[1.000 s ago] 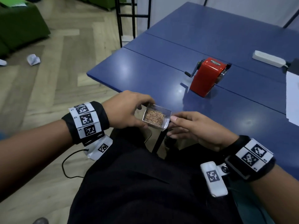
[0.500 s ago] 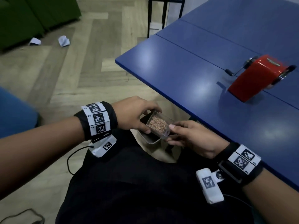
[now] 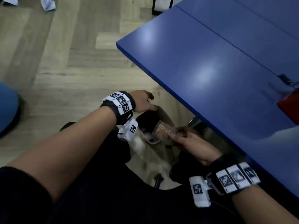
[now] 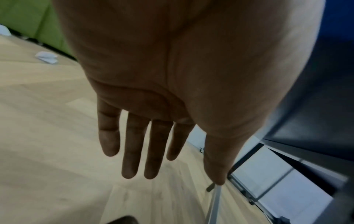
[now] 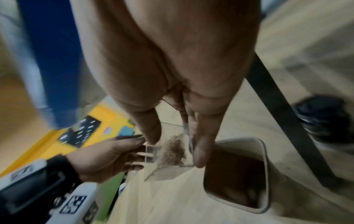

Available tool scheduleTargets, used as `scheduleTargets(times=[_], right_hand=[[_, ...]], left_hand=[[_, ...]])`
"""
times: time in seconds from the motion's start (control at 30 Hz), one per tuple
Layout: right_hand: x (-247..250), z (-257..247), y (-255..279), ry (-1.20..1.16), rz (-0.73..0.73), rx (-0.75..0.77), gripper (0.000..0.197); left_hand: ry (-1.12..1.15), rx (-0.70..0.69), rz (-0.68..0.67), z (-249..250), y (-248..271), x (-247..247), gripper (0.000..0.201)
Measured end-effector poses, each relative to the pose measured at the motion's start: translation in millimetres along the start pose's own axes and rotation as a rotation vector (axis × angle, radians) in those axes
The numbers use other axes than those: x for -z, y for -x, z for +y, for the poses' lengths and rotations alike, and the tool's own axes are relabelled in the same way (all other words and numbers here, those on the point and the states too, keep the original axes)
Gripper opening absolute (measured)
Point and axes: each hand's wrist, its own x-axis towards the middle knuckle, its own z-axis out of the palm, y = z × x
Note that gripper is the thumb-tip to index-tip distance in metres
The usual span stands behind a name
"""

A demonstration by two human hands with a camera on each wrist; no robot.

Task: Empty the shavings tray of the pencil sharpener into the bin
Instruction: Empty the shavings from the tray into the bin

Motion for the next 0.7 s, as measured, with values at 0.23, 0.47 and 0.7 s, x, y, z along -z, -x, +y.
scheduleTargets(times=[0.23, 0.47, 0.7], right_hand=[[-15, 20, -60, -0.333, 0.012, -0.035, 0.030], [-31, 47, -136, -0.260, 0.065, -0.102, 0.031], [-41, 76, -198, -0.128, 0.119, -0.143, 0.034]], left_hand=[[0.102, 0.108, 0.000, -37, -57, -40, 0.073], [0.188, 0.159, 0.056, -69, -88, -60, 0.062], [0.129, 0.117, 0.064, -82, -103, -57, 0.066]])
